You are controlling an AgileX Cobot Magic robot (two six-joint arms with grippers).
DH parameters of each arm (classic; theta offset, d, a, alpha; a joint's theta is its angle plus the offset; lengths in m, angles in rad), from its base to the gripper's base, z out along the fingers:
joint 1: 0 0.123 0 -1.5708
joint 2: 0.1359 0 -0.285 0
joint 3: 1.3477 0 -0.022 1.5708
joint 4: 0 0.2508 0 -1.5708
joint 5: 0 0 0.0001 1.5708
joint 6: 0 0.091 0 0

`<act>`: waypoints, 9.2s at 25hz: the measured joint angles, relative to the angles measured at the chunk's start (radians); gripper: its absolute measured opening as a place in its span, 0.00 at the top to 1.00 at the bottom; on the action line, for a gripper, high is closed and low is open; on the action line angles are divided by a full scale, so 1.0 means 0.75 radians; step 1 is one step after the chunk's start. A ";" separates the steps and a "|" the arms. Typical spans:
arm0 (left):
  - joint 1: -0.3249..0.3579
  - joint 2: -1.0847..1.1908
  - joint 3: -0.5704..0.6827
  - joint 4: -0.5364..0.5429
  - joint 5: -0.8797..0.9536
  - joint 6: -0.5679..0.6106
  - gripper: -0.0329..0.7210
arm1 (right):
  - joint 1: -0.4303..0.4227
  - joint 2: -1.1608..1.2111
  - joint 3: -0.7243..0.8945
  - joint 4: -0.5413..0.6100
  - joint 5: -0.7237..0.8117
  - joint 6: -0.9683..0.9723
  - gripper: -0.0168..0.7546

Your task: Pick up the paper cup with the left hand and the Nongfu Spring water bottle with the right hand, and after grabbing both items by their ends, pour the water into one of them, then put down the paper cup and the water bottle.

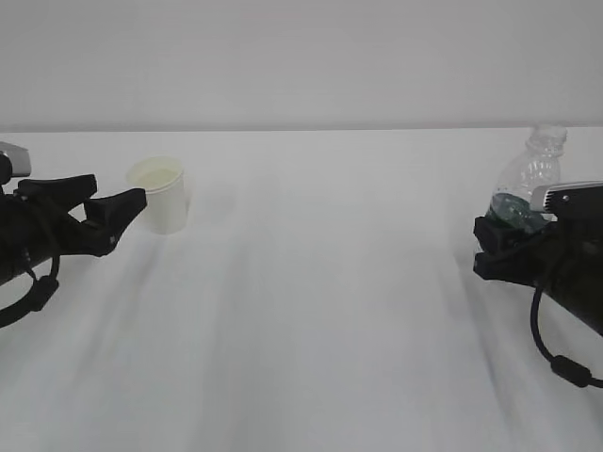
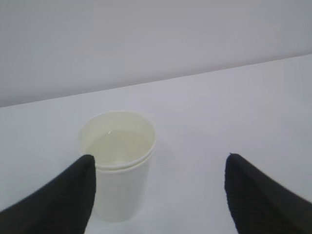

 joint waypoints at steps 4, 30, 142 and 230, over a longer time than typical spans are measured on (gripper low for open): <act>0.000 -0.029 0.000 0.040 0.000 0.000 0.17 | 0.000 0.036 -0.010 0.037 -0.006 0.003 0.52; 0.000 -0.036 0.000 0.101 0.000 -0.003 0.20 | 0.000 0.239 -0.230 0.048 -0.026 0.004 0.52; 0.000 -2.438 -0.062 -0.269 2.240 -0.275 0.30 | 0.000 -2.382 -0.075 0.000 2.260 0.159 0.23; 0.105 -2.507 0.013 -0.587 3.008 0.280 0.45 | -0.115 -2.666 -0.006 0.144 3.024 -0.123 0.24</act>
